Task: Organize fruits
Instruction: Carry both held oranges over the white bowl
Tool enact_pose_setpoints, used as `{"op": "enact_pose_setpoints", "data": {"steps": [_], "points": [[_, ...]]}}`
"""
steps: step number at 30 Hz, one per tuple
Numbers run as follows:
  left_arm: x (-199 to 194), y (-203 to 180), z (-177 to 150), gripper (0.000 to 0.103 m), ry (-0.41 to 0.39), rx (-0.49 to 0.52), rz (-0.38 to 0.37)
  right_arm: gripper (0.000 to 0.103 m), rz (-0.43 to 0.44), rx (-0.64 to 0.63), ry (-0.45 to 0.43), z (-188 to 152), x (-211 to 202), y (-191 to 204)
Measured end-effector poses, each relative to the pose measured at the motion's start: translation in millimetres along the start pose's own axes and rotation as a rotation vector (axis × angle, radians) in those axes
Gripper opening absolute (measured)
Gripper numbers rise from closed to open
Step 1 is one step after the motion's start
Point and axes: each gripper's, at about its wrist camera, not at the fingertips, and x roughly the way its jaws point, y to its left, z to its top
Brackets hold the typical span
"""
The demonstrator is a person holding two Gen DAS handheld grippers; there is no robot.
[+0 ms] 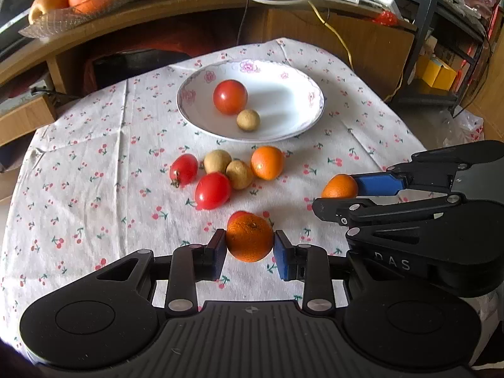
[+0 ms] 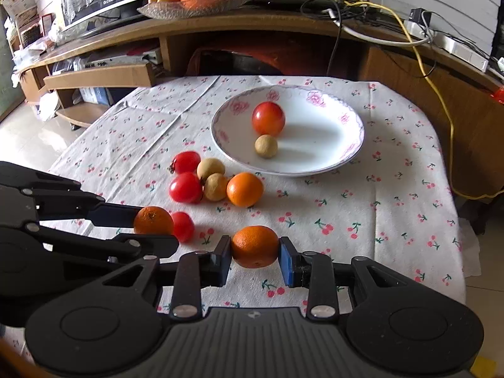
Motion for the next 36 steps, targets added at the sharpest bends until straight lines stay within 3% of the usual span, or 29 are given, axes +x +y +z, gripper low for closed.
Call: {"op": "enact_pose_setpoints", "data": {"steps": [24,36], "points": [[-3,3,34,0.038,-0.079,-0.011,0.021,0.032,-0.031,0.095,-0.078,25,-12,-17],[16,9,68,0.038,-0.124,0.010,0.049,0.032,-0.041,0.116,-0.114,55,15,-35]]}}
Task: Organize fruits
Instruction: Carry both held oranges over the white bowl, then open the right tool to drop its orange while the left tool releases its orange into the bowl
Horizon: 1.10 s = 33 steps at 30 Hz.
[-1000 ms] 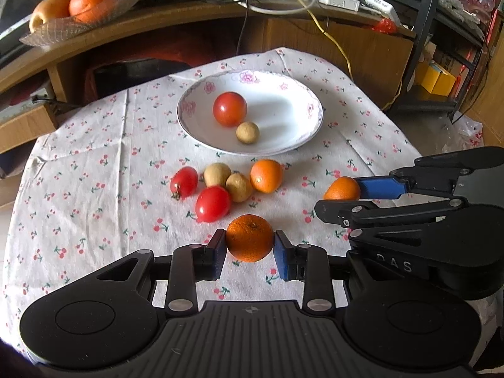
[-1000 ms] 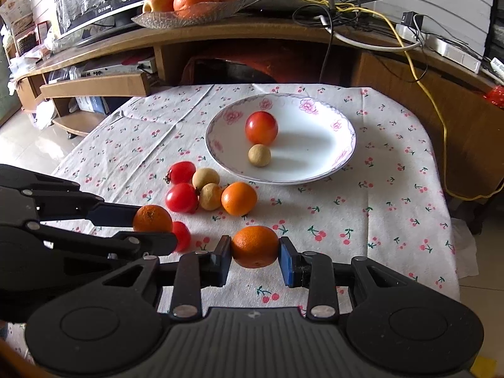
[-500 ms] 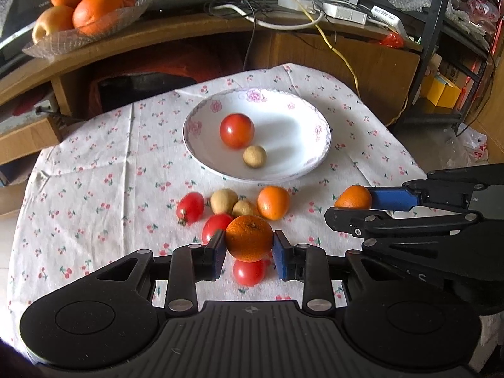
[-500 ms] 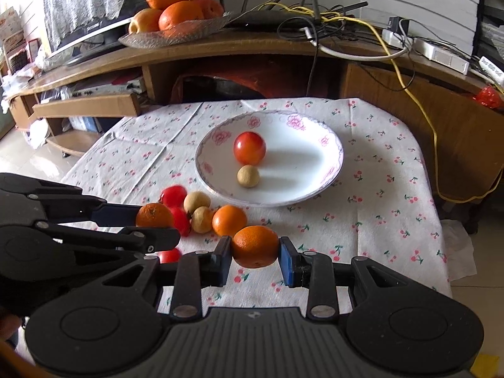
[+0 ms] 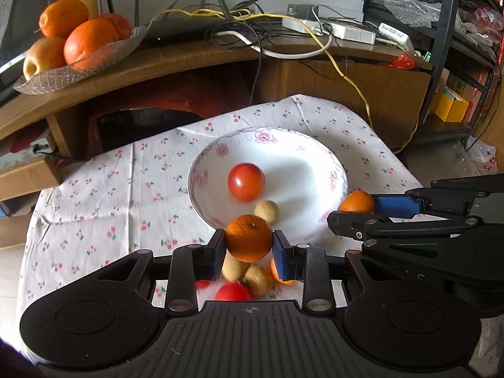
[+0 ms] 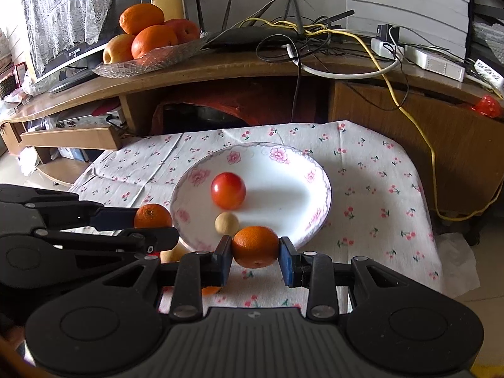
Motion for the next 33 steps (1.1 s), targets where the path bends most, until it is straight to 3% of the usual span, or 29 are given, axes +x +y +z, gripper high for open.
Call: {"op": "enact_pose_setpoints", "data": {"steps": [26,33], "points": [[50,12,12,0.039,0.036,0.001,0.030,0.033,-0.003,-0.033,0.027,14,52,-8],[51,15,13,0.045,0.035,-0.008,0.037,0.033,-0.008,-0.027,0.027,15,55,-10]]}}
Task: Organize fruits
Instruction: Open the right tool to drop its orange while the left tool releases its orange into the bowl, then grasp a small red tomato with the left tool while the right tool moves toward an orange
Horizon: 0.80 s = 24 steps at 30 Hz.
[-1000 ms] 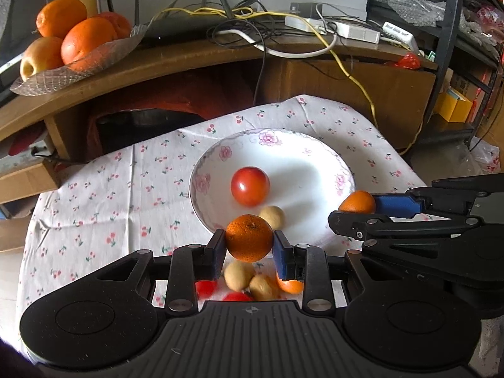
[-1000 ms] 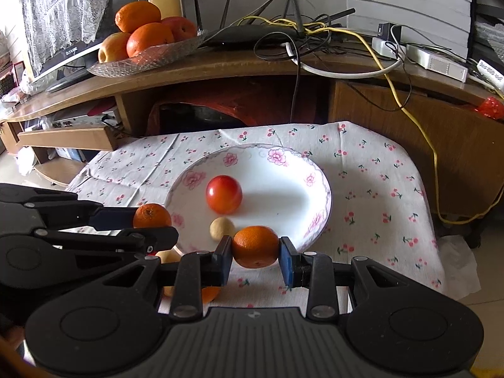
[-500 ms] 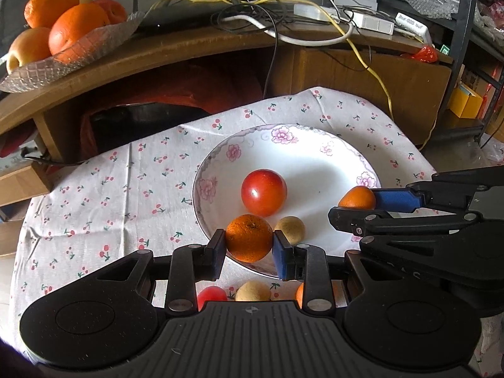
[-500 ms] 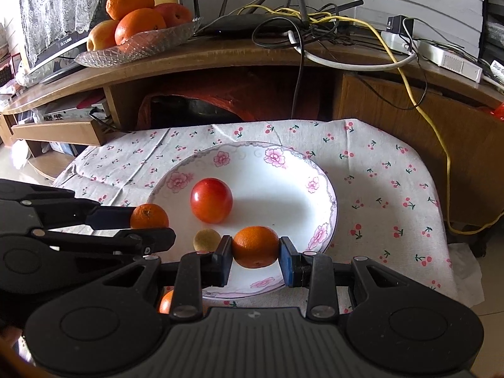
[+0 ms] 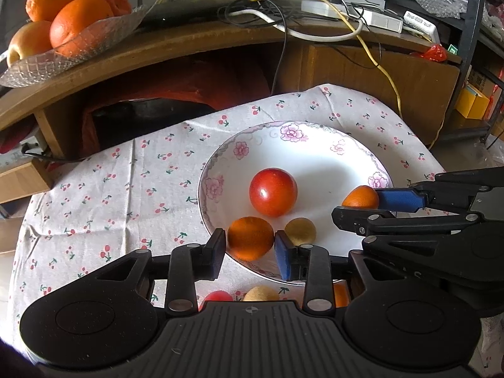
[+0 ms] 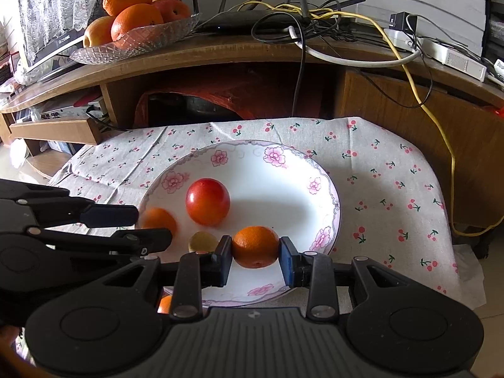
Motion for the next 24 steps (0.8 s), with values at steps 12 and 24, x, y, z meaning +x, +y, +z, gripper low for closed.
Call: {"op": "enact_pose_setpoints", "data": {"steps": [12,24], "points": [[-5,-1,1,0.052,-0.014,-0.002,-0.001,0.034,-0.011,0.008,-0.017,2,-3,-1],[-16,-1,0,0.055,-0.031,-0.006,0.002,0.034,-0.016,0.009,-0.034,4,-15,3]]}}
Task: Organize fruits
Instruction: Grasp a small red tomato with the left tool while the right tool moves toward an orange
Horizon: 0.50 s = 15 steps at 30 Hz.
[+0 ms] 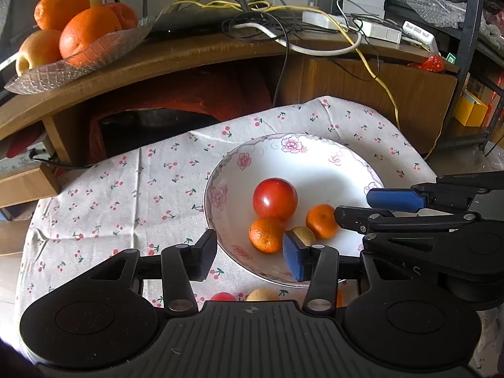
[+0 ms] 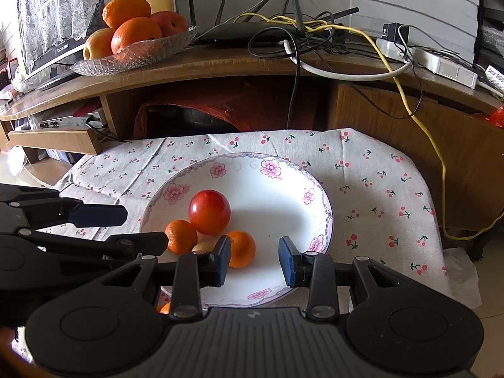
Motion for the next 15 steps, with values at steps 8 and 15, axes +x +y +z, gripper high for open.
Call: {"op": "enact_pose_setpoints", "data": {"steps": [8,15], "points": [[-14,-2,-1,0.055,-0.011,0.006,0.001,0.034,0.002,-0.005,-0.009,-1,-14,4],[-27,-4,-6,0.055,-0.016,0.016,0.000,0.034,0.000,-0.016,-0.010,-5,-27,10]]}}
